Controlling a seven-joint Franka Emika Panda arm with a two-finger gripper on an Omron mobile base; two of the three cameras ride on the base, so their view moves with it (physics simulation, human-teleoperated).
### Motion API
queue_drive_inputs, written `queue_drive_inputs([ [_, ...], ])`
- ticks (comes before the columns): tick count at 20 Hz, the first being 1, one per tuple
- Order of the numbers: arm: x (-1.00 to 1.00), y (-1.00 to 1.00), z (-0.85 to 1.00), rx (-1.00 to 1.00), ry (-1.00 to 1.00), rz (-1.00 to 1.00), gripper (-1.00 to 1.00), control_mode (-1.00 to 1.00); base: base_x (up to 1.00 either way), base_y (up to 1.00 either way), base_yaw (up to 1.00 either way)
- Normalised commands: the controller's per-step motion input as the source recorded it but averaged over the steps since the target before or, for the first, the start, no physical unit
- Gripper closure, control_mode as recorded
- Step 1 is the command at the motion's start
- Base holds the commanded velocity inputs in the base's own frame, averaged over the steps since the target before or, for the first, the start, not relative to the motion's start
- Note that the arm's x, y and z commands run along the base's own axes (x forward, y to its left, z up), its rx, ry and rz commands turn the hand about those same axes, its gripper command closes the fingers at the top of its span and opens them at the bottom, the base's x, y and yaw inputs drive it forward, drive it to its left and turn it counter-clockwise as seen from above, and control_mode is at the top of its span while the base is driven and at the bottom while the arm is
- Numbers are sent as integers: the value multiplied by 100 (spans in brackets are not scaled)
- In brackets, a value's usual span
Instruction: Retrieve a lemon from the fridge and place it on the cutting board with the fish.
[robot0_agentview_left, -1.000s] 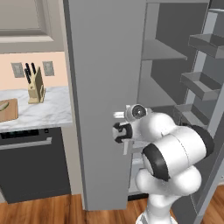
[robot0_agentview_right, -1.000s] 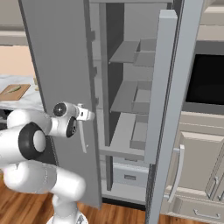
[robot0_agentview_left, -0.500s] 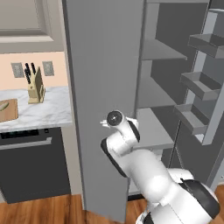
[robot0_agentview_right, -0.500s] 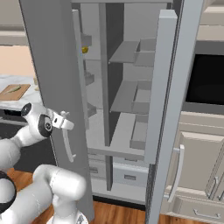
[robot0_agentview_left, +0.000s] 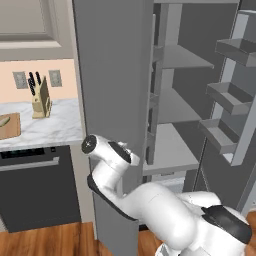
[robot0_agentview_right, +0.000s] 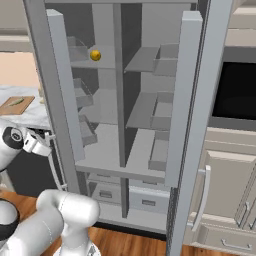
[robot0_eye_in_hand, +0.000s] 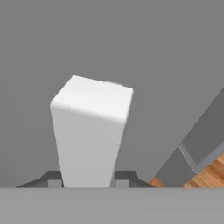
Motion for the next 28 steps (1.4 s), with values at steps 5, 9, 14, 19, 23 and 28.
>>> queue_drive_inputs([
  [5,1,29,0,-3,0,-18,-100,-100,0,0,0],
  [9,0,34,0,-2,0,-14,-100,-100,0,0,0],
  [14,0,48,0,-6,0,-10,-100,-100,0,0,0],
  [19,-63,-7,19,-4,0,-12,-100,-100,0,0,0],
  [23,-100,-76,62,11,0,-3,-100,-100,0,0,0],
  [28,-100,-92,73,34,-2,0,-100,-100,0,0,0],
])
